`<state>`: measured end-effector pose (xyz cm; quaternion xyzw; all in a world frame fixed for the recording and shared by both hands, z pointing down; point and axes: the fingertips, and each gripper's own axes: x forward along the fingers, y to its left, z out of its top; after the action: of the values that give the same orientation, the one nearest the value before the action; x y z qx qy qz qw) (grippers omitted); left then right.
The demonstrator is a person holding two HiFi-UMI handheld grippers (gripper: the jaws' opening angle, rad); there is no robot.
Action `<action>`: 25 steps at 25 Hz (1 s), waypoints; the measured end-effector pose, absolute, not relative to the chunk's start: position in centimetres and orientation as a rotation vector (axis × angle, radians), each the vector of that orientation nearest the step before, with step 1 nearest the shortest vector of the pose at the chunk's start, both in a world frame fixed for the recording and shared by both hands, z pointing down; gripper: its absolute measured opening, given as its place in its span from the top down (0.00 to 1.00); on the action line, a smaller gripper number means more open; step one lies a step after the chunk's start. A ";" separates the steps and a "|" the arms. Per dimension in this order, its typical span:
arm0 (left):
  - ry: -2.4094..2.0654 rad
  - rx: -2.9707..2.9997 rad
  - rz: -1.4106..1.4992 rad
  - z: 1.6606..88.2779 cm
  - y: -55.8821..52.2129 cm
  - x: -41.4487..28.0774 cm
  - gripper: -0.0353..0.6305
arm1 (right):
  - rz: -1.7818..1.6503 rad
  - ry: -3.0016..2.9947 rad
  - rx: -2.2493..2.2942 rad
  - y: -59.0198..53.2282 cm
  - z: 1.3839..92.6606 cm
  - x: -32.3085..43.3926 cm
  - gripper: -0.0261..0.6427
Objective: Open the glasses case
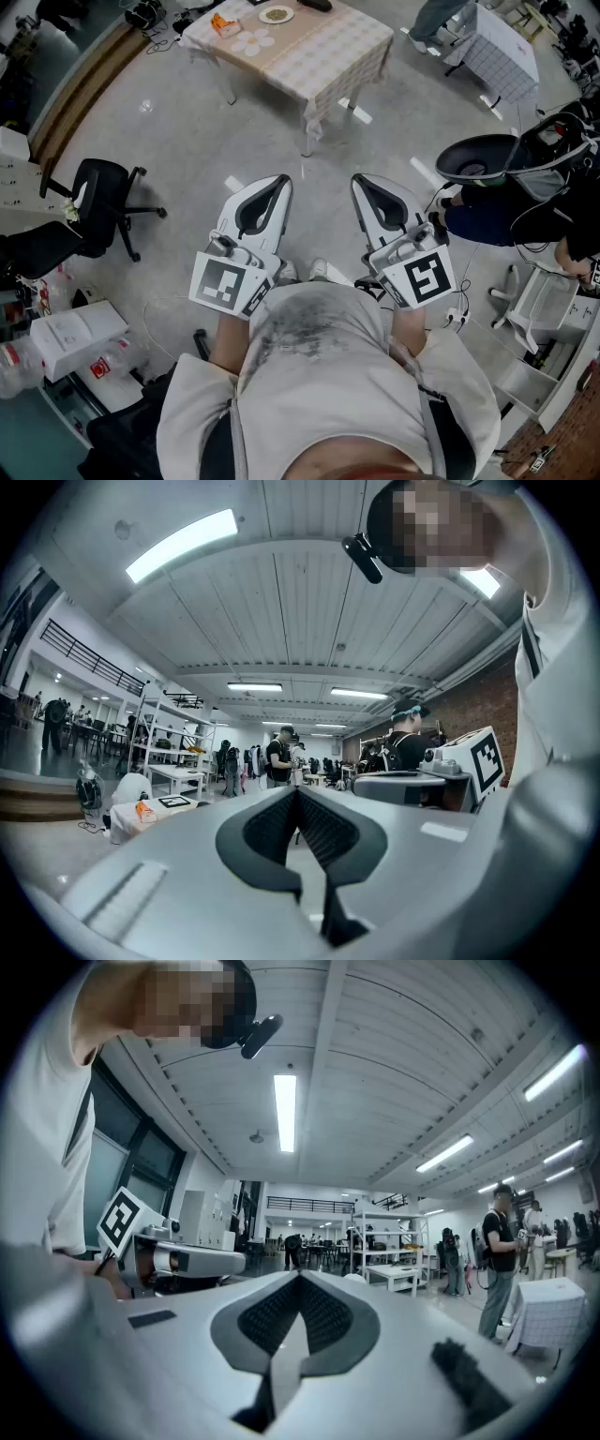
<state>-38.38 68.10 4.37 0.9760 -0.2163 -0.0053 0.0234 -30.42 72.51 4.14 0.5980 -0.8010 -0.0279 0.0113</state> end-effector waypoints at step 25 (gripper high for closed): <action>-0.637 3.000 -0.008 5.2 69.2 -34.1 0.94 | -0.066 -2.443 1.891 74.0 5.2 -26.4 0.94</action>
<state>-34.08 69.16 5.16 0.9775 -0.2077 -0.0025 0.0374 -26.38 73.98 5.19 0.6117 -0.7904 -0.0215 0.0259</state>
